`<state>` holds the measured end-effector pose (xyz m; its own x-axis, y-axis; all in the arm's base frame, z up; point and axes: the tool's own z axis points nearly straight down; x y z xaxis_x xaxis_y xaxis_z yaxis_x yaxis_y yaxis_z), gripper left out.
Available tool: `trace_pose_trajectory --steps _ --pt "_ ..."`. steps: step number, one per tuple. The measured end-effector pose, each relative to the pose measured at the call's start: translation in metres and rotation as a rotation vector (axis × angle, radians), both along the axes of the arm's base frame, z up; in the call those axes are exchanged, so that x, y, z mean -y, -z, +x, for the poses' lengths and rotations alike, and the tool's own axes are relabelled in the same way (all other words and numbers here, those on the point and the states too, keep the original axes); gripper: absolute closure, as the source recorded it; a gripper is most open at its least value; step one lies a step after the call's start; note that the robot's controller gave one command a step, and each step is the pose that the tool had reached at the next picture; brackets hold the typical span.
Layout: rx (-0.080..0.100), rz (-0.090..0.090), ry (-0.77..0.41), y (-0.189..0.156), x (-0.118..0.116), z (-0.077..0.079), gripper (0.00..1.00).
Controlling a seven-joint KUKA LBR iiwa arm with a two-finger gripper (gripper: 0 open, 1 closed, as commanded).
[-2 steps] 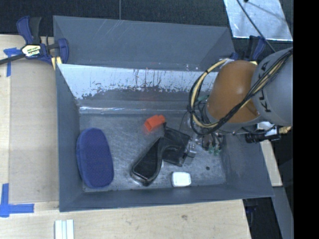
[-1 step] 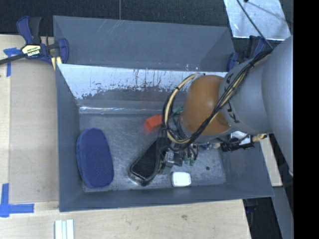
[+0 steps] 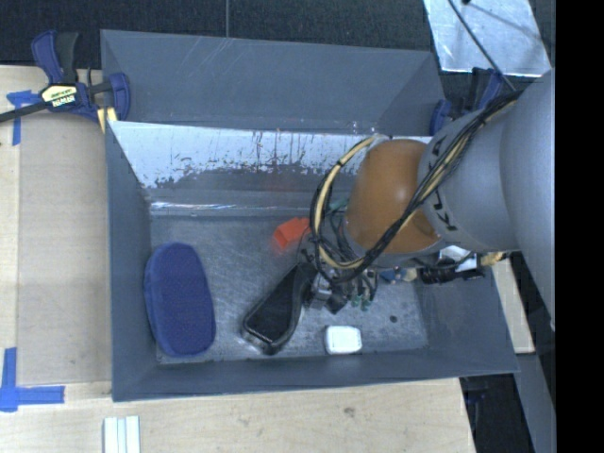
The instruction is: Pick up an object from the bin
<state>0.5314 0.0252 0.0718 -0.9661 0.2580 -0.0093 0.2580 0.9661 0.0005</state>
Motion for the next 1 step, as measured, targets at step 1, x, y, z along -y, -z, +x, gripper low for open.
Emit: trace_pose_trajectory --steps 1 --pt "0.002 0.002 -0.008 -0.1386 0.0005 -0.0033 1.0"
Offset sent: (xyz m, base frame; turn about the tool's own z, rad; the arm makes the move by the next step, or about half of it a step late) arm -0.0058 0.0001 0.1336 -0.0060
